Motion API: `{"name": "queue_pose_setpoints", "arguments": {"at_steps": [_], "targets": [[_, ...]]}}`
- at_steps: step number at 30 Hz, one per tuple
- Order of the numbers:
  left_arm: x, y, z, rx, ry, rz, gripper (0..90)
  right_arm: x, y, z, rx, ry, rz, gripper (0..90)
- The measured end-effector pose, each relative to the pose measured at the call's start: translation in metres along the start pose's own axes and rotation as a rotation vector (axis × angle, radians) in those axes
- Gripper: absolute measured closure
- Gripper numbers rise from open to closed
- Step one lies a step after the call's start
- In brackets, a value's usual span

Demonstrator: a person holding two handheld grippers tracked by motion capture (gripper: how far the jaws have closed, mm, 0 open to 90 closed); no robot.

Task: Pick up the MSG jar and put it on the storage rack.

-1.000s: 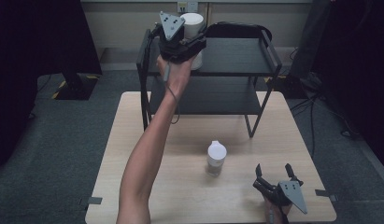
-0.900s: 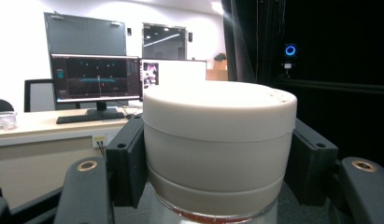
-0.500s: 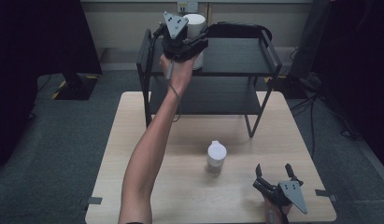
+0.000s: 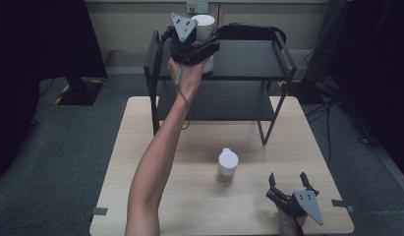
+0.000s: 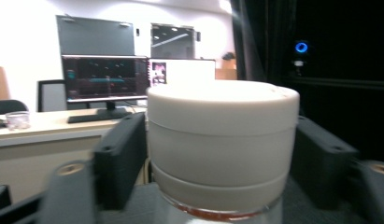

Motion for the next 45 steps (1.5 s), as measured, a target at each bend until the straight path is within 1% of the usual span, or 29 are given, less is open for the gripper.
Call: {"name": "queue_pose_setpoints", "arguments": {"at_steps": [1, 2, 3, 4, 5, 6, 7, 9, 10, 12, 13, 15, 16, 20, 23, 26, 30, 32, 34, 38, 41, 45], "targets": [[-0.001, 0.0, -0.001, 0.002, 0.0, 0.017, 18.8, 0.0, 0.0, 0.0, 0.0, 0.0, 0.0, 0.0], [-0.001, 0.0, 0.0, 0.011, -0.005, 0.024, 12.9, 0.0, 0.0, 0.0, 0.0, 0.0, 0.0, 0.0], [0.0, 0.0, 0.0, 0.018, 0.008, 0.023, 9.1, 0.0, 0.0, 0.0, 0.0, 0.0, 0.0, 0.0], [0.001, 0.0, -0.001, 0.013, 0.029, 0.023, 6.1, 0.0, 0.0, 0.0, 0.0, 0.0, 0.0, 0.0], [0.002, 0.001, 0.0, 0.011, 0.034, 0.02, 2.6, 0.0, 0.0, 0.0, 0.0, 0.0, 0.0, 0.0], [0.002, 0.002, 0.001, 0.012, 0.028, 0.021, 0.5, 0.0, 0.0, 0.0, 0.0, 0.0, 0.0, 0.0], [0.003, 0.003, 0.002, 0.001, 0.018, 0.026, 0.0, 0.0, 0.0, 0.0, 0.0, 0.0, 0.0, 0.0], [0.003, 0.004, 0.003, -0.002, 0.01, 0.026, 0.0, 0.0, 0.0, 0.0, 0.0, 0.0, 0.0, 0.0], [0.004, 0.005, 0.003, -0.007, 0.015, 0.027, 0.0, 0.0, 0.0, 0.0, 0.0, 0.0, 0.0, 0.0], [0.005, 0.007, 0.004, 0.002, 0.02, 0.023, 0.0, 0.0, 0.0, 0.0, 0.0, 0.0, 0.0, 0.0], [0.005, 0.009, 0.004, 0.003, 0.016, 0.028, 0.0, 0.0, 0.0, 0.0, 0.0, 0.0, 0.0, 0.0], [0.005, 0.012, 0.006, 0.022, -0.004, 0.034, 0.0, 0.0, 0.0, 0.0, 0.0, 0.0, 0.0, 0.0], [0.005, 0.014, 0.006, 0.022, -0.007, 0.036, 0.0, 0.0, 0.0, 0.0, 0.0, 0.0, 0.0, 0.0], [0.006, 0.019, 0.004, 0.017, 0.0, 0.016, 0.0, 0.0, 0.0, 0.0, -0.001, 0.0, 0.0, 0.0], [0.007, 0.023, 0.006, 0.009, -0.027, 0.006, 0.0, 0.0, 0.0, 0.0, -0.002, 0.0, 0.0, 0.0], [0.008, 0.027, 0.007, 0.009, -0.022, 0.007, 0.0, 0.0, 0.0, 0.0, -0.003, 0.001, 0.0, 0.0], [0.01, 0.033, 0.008, 0.008, -0.023, -0.005, 0.0, 0.0, 0.0, 0.0, -0.003, 0.002, 0.001, 0.0], [0.01, 0.038, 0.01, 0.014, -0.037, -0.006, 0.0, 0.0, 0.0, 0.0, -0.004, 0.003, 0.001, 0.0], [0.01, 0.044, 0.011, 0.016, -0.039, 0.0, 0.0, 0.0, 0.0, 0.0, -0.004, 0.003, 0.0, 0.0], [0.01, 0.058, 0.01, 0.008, -0.015, 0.0, 0.0, 0.0, 0.0, 0.0, -0.005, 0.003, 0.0, 0.0], [0.008, 0.07, 0.01, 0.008, -0.02, 0.009, 0.0, 0.0, 0.0, 0.0, -0.005, 0.003, 0.001, 0.0], [0.004, 0.089, 0.009, -0.001, -0.02, 0.006, 0.0, 0.0, 0.0, -0.001, -0.006, 0.003, 0.001, 0.0]]}}
Point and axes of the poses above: each handheld gripper's, and its own axes: y roughly backward along the jaws, x roughly out of its top, z roughly to its right, the point moved 7 cm from there along -y, roughly forward along the jaws, and after that the axes turned 14 degrees about z, right-handed, at the moved point
